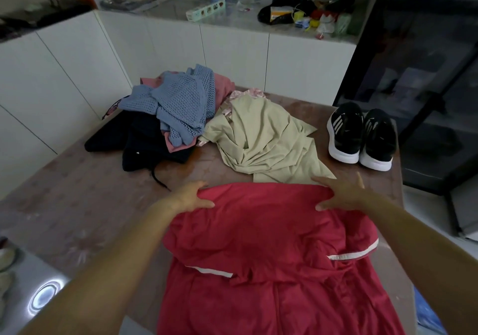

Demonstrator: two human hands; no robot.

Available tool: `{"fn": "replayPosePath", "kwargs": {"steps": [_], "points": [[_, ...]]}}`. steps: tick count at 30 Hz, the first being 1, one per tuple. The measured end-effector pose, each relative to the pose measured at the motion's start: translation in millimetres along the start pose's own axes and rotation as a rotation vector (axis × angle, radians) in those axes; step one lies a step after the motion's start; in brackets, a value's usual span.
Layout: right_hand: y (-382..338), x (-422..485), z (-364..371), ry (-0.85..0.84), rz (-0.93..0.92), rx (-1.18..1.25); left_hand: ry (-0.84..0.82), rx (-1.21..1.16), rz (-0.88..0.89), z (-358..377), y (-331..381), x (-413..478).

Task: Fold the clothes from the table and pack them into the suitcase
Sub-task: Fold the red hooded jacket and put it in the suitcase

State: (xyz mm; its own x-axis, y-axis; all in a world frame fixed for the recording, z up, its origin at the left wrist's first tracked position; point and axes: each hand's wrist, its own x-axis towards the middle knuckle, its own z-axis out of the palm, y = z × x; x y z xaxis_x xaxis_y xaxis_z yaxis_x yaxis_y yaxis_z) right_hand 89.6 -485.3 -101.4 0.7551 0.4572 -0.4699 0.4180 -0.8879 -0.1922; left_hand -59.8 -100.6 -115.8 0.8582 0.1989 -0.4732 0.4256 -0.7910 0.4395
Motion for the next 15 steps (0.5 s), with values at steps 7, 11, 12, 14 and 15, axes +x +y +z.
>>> {"fn": "replayPosePath", "kwargs": {"steps": [7,11,12,14,15], "points": [[4.7,6.9,-11.1,-0.008,-0.033,0.125,-0.061,0.230,-0.096,-15.8,-4.9,18.6],[5.4,6.4,-35.5,0.187,-0.023,0.187,0.170,0.196,0.041,-44.1,11.3,24.6],[6.0,4.3,-42.7,0.252,-0.014,0.180,0.228,0.180,0.076,-53.7,16.7,23.9],[4.0,-4.5,-55.5,0.423,-0.003,0.140,0.356,0.212,0.145,-71.2,29.0,17.7],[3.2,-10.4,-58.2,0.531,-0.006,0.106,0.434,0.252,0.182,-77.6,34.0,11.7]]}}
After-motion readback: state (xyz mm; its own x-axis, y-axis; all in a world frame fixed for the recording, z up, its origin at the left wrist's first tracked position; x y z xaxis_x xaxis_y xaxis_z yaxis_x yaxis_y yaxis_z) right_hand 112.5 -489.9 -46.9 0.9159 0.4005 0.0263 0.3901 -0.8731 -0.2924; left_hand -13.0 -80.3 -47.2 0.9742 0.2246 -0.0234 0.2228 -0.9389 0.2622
